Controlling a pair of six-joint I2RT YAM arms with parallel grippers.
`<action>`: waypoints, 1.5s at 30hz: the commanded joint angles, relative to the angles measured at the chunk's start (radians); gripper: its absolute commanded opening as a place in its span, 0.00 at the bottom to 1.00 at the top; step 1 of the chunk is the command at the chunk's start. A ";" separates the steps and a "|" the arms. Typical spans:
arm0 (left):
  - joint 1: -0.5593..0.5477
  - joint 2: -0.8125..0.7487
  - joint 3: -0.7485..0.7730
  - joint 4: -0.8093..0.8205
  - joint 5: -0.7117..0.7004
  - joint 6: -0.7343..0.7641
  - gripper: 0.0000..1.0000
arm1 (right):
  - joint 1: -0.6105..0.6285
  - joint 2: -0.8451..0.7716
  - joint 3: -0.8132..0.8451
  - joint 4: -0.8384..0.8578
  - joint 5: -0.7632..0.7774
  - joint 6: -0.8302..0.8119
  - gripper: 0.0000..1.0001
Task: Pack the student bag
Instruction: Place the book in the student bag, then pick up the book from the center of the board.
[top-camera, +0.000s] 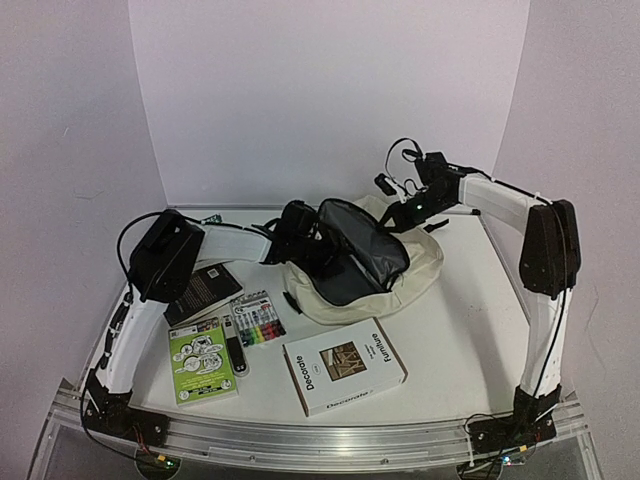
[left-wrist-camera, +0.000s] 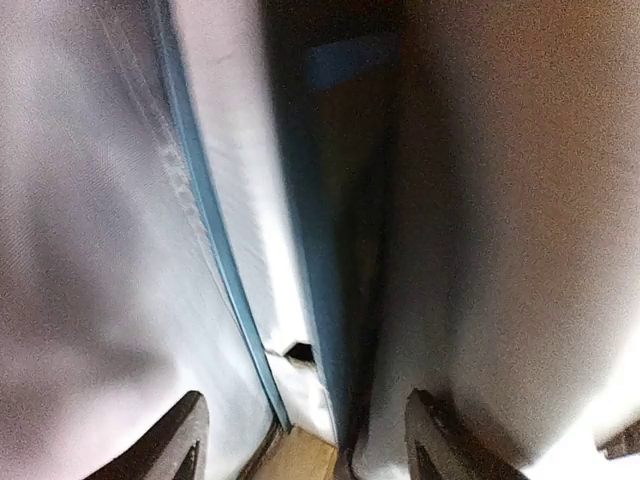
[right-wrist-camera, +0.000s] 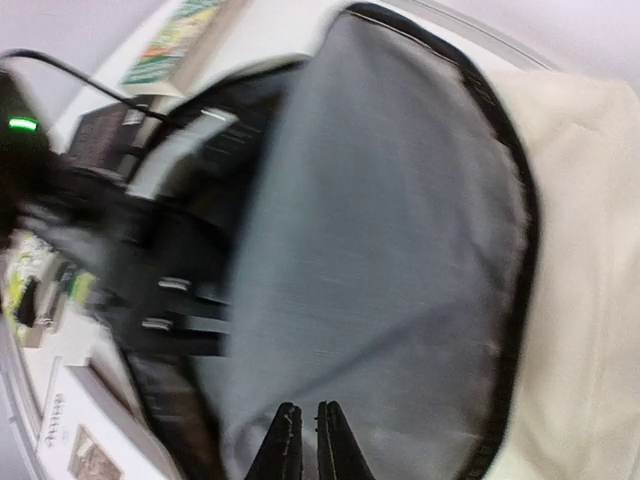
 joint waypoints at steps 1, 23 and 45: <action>0.012 -0.175 0.017 -0.200 -0.081 0.108 0.73 | -0.005 0.054 -0.014 0.006 0.138 -0.019 0.10; -0.142 -0.740 -0.501 -0.586 0.014 0.632 0.95 | -0.046 -0.343 -0.248 -0.231 -0.071 -0.028 0.93; -0.289 -0.824 -0.796 -0.540 -0.129 0.402 0.86 | 0.138 -0.220 -0.706 -0.116 -0.265 0.139 0.67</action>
